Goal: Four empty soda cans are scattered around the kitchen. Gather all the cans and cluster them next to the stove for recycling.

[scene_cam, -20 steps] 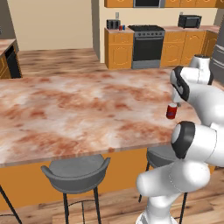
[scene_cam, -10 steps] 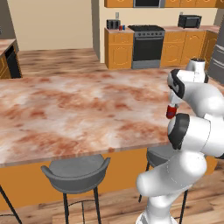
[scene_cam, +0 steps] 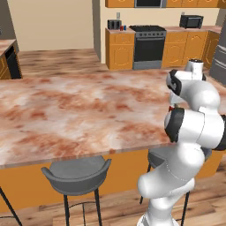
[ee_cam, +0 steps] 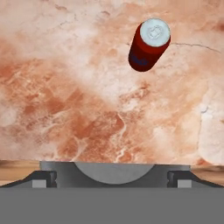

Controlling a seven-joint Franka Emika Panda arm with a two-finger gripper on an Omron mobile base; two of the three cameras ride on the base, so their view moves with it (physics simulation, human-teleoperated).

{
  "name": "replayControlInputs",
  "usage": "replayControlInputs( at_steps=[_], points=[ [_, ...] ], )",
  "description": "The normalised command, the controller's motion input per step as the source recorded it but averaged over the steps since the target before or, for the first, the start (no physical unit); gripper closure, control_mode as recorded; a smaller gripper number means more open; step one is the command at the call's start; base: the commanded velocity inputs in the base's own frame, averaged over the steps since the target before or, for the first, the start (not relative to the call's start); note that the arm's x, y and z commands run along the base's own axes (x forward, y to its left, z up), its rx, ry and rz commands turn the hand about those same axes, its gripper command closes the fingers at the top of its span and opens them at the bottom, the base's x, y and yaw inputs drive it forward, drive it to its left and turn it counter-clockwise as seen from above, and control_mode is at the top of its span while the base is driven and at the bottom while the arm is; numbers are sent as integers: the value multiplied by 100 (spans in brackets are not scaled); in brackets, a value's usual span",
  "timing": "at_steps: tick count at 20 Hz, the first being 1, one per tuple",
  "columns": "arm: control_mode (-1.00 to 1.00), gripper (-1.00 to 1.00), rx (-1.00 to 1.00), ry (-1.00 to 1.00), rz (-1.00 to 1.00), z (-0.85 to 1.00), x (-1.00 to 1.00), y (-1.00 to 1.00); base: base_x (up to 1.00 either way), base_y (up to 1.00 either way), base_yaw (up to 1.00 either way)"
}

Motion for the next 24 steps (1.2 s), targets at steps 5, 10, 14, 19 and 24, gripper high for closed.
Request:
replayControlInputs(
  at_steps=[5, 10, 14, 19, 24],
  points=[
    [-100, -100, 0, 1, 0, -9, 22, -16, 0, 0, 0],
    [-100, -100, 0, 0, 0, -10, 23, -16, 0, 0, 0],
    [-100, -100, 0, 0, 0, -12, 26, -6, 0, 0, 0],
    [-100, -100, 0, 0, 0, -14, 28, -6, 0, 0, 0],
    [-100, -100, 0, 0, 0, -13, 26, -10, 0, 0, 0]
  ],
)
